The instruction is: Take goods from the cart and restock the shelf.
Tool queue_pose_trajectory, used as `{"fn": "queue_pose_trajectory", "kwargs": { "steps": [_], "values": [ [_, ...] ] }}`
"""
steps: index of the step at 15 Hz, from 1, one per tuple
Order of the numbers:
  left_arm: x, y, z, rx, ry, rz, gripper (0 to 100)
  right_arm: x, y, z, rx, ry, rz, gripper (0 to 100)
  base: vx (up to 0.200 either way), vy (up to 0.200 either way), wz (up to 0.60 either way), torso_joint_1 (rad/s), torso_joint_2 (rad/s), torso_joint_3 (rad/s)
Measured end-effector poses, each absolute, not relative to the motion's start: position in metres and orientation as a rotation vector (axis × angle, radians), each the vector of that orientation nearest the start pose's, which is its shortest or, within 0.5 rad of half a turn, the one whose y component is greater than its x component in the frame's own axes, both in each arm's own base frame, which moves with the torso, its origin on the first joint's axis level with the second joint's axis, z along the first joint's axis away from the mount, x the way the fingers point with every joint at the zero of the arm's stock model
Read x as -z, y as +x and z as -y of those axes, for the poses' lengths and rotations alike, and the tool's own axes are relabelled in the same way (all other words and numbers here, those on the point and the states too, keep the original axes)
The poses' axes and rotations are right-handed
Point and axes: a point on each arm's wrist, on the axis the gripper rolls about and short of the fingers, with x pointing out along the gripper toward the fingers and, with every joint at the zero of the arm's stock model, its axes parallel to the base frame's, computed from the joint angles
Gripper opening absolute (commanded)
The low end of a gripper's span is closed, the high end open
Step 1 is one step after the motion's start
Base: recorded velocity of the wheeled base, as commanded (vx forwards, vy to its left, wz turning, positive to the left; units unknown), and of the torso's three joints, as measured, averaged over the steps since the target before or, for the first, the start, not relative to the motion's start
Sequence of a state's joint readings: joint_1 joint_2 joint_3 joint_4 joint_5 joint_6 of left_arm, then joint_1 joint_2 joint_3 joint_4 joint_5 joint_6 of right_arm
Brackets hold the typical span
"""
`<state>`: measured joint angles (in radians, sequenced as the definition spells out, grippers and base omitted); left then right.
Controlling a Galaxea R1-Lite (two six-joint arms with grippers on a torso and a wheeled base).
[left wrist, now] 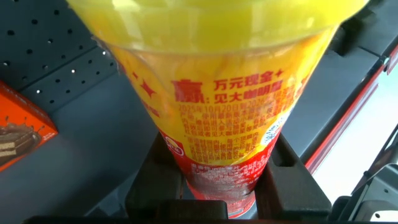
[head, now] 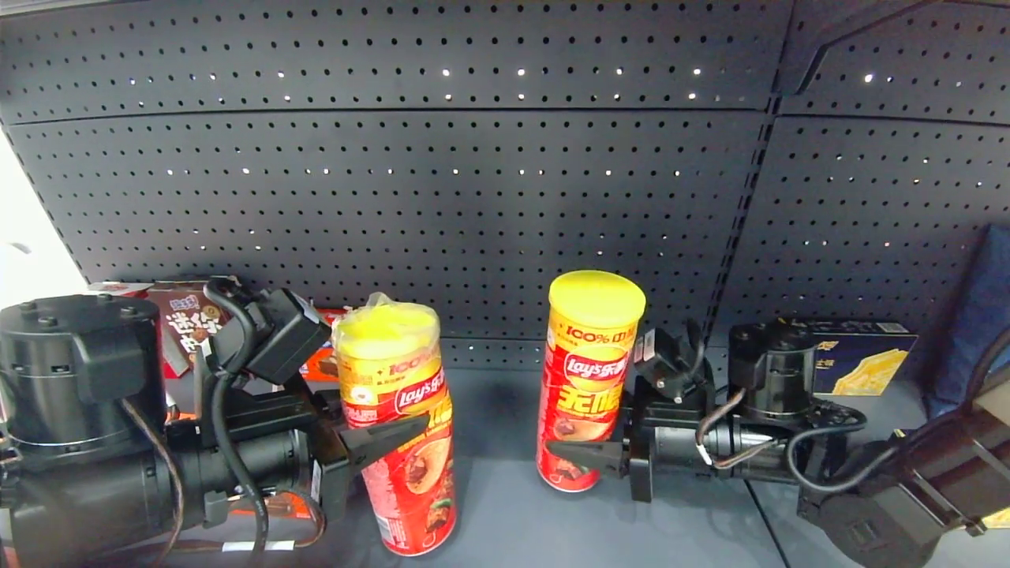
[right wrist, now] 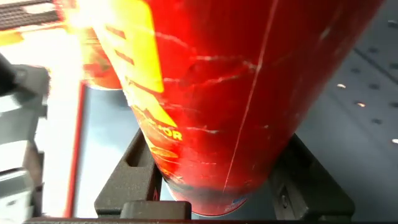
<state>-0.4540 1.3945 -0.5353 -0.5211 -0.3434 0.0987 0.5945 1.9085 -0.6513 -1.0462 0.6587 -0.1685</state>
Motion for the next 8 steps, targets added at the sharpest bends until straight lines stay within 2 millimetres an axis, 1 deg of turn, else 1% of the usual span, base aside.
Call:
{"fn": "queue_pose_trajectory", "kwargs": {
  "steps": [4, 8],
  "values": [
    [-0.178, 0.19, 0.097, 0.785, 0.108, -0.31, 0, -0.114, 0.231, -0.186, -1.269, -0.117, -0.171, 0, 0.0, 0.0, 0.0, 0.0, 0.0, 0.0],
    [-0.178, 0.191, 0.094, 0.772, 0.106, -0.312, 0, -0.106, 0.207, -0.178, -1.294, -0.12, -0.18, 0, 0.0, 0.0, 0.0, 0.0, 0.0, 0.0]
  ]
}}
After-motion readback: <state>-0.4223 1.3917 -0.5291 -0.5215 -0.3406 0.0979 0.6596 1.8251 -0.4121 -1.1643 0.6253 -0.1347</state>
